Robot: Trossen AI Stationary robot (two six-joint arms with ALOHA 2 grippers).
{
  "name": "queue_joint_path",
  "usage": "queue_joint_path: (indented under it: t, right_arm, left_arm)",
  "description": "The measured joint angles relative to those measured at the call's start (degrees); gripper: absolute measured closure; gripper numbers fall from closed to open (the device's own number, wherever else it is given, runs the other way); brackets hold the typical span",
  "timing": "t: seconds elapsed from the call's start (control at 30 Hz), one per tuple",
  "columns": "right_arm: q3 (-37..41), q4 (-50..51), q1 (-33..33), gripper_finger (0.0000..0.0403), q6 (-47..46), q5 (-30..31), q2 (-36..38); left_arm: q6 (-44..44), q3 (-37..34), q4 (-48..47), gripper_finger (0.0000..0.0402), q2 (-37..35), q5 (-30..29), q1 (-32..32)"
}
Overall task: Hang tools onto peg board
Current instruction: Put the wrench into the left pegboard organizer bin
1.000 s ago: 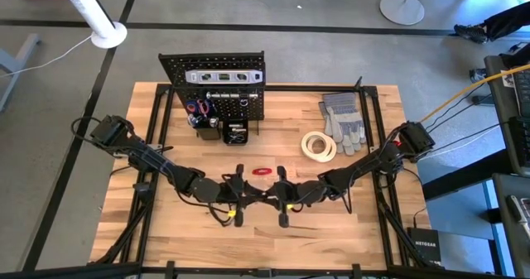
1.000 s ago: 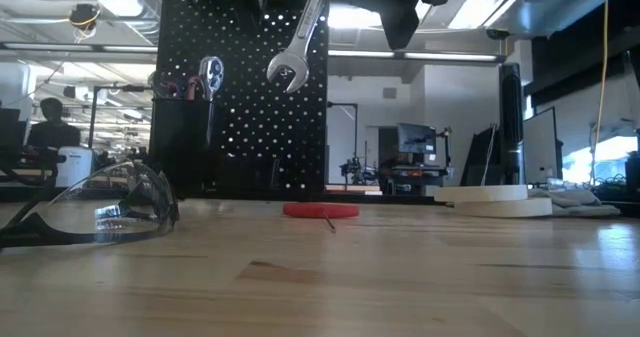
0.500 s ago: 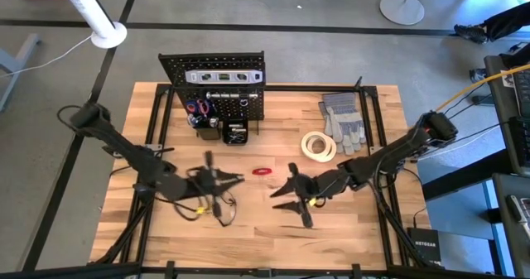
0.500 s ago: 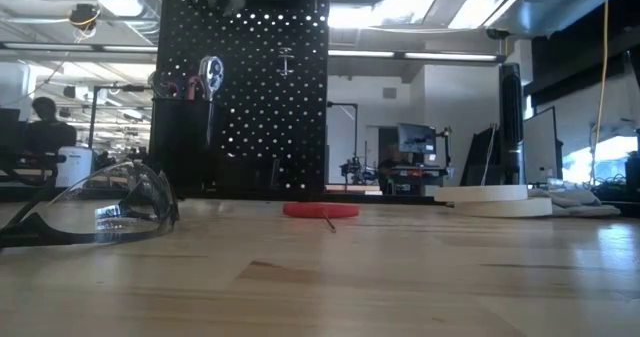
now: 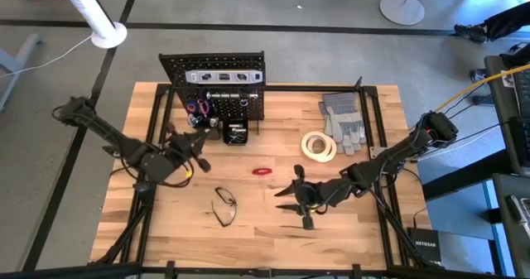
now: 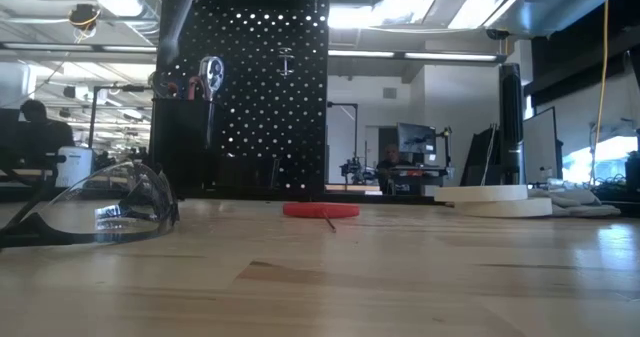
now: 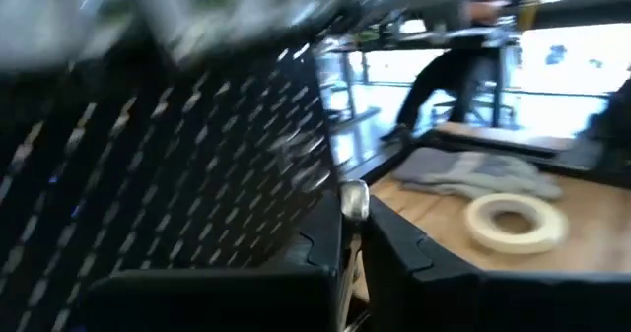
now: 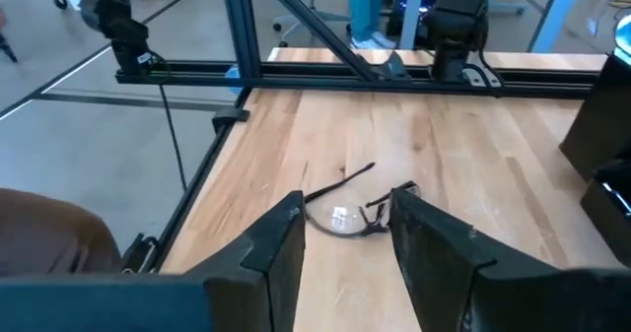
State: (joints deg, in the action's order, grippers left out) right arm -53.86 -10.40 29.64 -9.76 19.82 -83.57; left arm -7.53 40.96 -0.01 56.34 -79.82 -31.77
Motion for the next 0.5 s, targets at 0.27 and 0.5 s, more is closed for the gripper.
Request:
queue_joint_path:
  t: [0.27, 0.5]
  right_arm:
    - [0.02, 0.36, -0.03, 0.0252, -0.02, 0.30, 0.00]
    - [0.02, 0.38, -0.03, 0.0252, 0.00, 1.09, 0.00]
  left_arm:
    - [-11.23, -11.54, 2.87, 0.0392, -5.92, -2.05, 6.59]
    - [-7.54, -12.14, 6.81, 0.0392, -10.01, 4.76, 11.81]
